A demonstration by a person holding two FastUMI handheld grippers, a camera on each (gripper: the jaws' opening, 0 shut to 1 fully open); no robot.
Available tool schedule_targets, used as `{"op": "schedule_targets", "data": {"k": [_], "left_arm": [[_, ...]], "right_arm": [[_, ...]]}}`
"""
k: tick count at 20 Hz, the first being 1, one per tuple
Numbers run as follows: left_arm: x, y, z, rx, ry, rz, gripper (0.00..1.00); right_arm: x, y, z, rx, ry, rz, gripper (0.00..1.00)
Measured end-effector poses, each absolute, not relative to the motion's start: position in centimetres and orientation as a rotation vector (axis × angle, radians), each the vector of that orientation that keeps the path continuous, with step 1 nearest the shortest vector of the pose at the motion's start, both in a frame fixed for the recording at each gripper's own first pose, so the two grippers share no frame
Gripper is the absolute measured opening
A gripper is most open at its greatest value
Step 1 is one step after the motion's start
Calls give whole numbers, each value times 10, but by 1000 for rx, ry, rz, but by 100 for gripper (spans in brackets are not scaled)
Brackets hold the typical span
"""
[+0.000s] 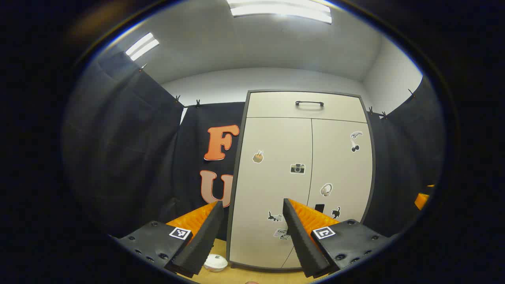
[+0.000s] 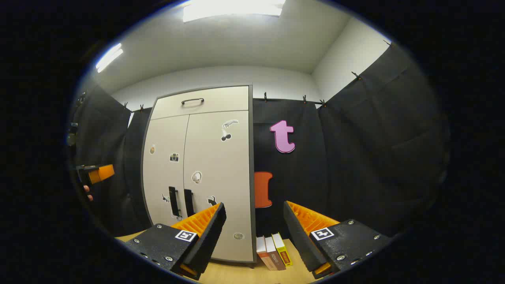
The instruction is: Open the right door of the double-door shoe cabinet with the right hand, and open the left door with the left hand.
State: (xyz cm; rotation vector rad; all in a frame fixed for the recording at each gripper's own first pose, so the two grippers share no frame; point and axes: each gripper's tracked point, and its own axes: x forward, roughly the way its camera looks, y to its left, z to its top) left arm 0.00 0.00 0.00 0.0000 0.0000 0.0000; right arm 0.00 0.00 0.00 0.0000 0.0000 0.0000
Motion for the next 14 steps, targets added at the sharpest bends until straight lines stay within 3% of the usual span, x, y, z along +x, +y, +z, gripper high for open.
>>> {"op": "schedule_targets", "data": {"k": [7,10,14], "left_arm": [[45,12,-3,-46,-6,-101,96],[60,1,-9,-151,24,-218,96],[76,12,-15,-83,8,-223,96]], "right_arm": [[21,36,5,-36,-21,-31,92],[31,51,11,-66,-41,-52,92],[39,68,13,-99,-42,-61,92]]}}
